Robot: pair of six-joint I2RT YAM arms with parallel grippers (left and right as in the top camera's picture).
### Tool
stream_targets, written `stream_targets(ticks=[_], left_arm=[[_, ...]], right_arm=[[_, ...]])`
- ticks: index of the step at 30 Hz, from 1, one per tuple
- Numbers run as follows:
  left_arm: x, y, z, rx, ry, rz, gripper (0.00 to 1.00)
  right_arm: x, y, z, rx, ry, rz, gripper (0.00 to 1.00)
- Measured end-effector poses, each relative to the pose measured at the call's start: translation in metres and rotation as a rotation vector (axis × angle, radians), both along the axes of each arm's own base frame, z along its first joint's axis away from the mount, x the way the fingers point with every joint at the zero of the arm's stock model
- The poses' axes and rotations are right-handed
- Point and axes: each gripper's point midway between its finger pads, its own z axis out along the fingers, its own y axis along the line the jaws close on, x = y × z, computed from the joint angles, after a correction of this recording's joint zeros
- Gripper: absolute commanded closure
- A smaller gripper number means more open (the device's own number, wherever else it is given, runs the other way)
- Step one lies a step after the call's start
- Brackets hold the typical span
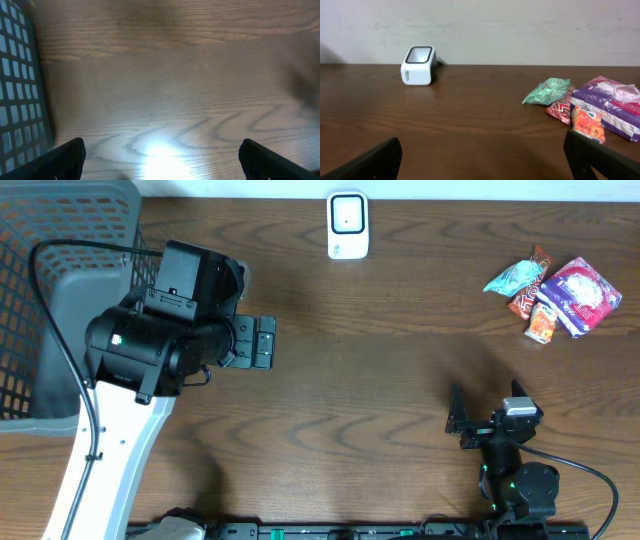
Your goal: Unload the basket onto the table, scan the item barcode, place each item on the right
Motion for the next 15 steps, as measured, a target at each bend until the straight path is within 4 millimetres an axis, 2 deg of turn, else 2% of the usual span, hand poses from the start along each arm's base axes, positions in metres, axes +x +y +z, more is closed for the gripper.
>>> stream_targets(ticks=[5,9,15], left_arm=[[-0.009,0.002,0.002,-0.022,-0.058,-0.001,0.02],[-0.009,-0.002,0.006,-0.100,-0.194,-0.017,0.02],[-0.022,0.003,-0.017,-0.211,-0.316,-0.019,0.02]], right_arm=[[0.000,-0.001,0.000,0.000,0.000,-0.003,0.01],[0.000,-0.001,0.000,0.000,0.000,-0.005,0.01],[0.000,-0.001,0.000,0.000,0.000,-0.007,0.01]])
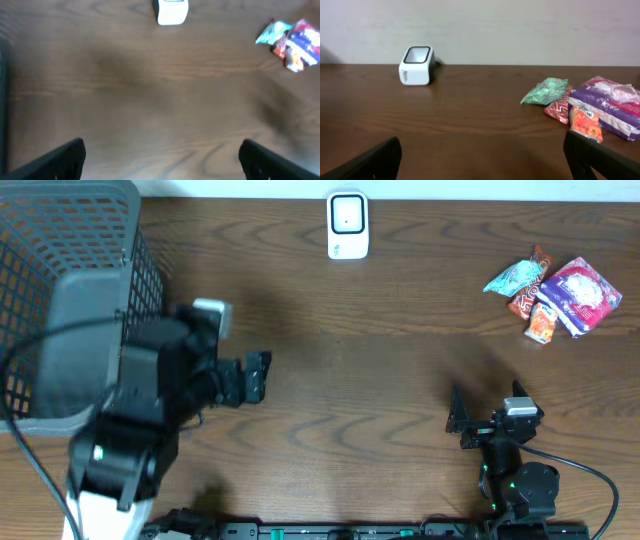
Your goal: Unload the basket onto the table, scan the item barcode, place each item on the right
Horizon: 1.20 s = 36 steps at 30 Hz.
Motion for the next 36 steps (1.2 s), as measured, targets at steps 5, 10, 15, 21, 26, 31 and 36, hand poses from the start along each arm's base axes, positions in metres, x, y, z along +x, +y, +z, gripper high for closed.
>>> stream_targets(ticks=[5,10,15,21,26,31,36], left_arm=[[-0.016,0.009,-0.025,-0.072,-0.093,0.006,0.02],[-0.032,0.016,-0.043,-0.113,-0.250,0.012,0.02],[-0.046,0.024,-0.059,-0.123,-0.342,0.036,0.02],[-0.046,0.025,-0.082,-0.123,-0.339,0.040,0.02],[-0.040,0.030,-0.085,-0.125,-0.422,0.060,0.02],[-0.036,0.040,-0.085,-0.127,-0.505,0.111,0.02],[-0.027,0.058,-0.089,-0.170,-0.562,0.240,0.02]], right_arm=[[0.000,0.000,0.000,0.000,0.000,0.000,0.01],[0.000,0.000,0.000,0.000,0.000,0.000,0.01],[0.000,0.000,0.000,0.000,0.000,0.000,0.01],[0.000,0.000,0.000,0.000,0.000,0.000,0.01],[0.000,0.000,0.000,0.000,0.001,0.000,0.01],[0.000,0.000,0.000,0.000,0.000,0.000,0.01],[0.000,0.000,0.000,0.000,0.000,0.000,0.01]])
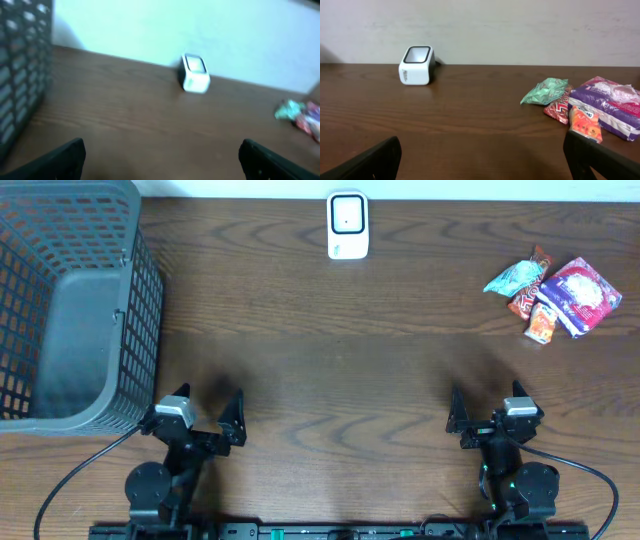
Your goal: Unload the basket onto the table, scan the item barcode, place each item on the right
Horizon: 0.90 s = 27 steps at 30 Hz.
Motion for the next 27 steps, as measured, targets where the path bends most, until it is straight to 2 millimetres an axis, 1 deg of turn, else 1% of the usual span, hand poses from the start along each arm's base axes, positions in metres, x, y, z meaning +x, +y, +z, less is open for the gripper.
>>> stream_targets(ticks=[8,12,16,18,19,27], left_arm=[[0.011,0.015,0.004,-0.039,-0.100,0.091,0.02],[0.013,0.018,-0.008,-0.017,-0.083,0.106,0.02],[0.013,0.019,-0.011,0.026,-0.077,0.111,0.02],[0.012,0.019,-0.023,0.054,-0.036,0.110,0.02],[0.012,0.020,-0.025,0.068,-0.028,0.112,0.02],[0.012,0.029,-0.027,0.150,-0.026,0.149,0.02]], right_arm=[[0.000,0.000,0.000,0.000,0.000,0.000,0.01],[0.000,0.000,0.000,0.000,0.000,0.000,0.01],[0.000,0.000,0.000,0.000,0.000,0.000,0.01],[0.000,0.000,0.000,0.000,0.000,0.000,0.01],[0.000,0.000,0.000,0.000,-0.001,0.000,0.01],[0.000,0.000,0.000,0.000,0.000,0.000,0.01]])
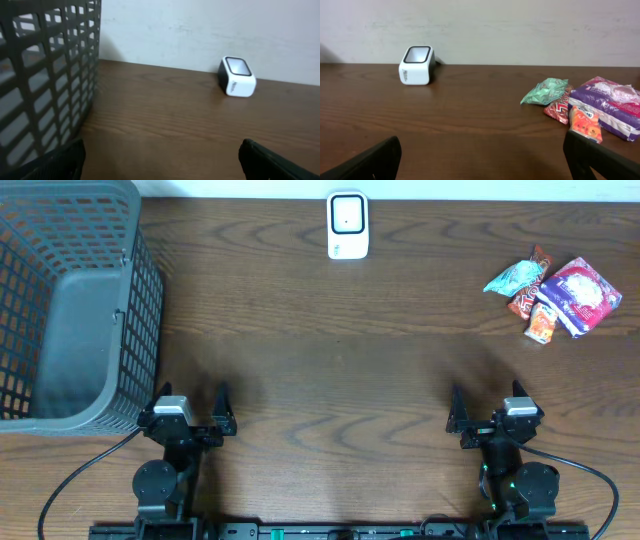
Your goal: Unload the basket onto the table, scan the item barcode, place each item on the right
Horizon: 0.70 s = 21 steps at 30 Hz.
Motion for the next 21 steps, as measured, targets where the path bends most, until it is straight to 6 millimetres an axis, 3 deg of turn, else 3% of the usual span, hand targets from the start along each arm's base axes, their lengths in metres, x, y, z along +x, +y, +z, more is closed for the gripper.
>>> stream_targets(ticks=[21], left_arm=[[-0.0004,0.0020,-0.0010,0.097,0.004,0.016,0.02]], right_arm=[[0.0000,0.0000,0.0001,0.000,0.000,0.000,0.01]])
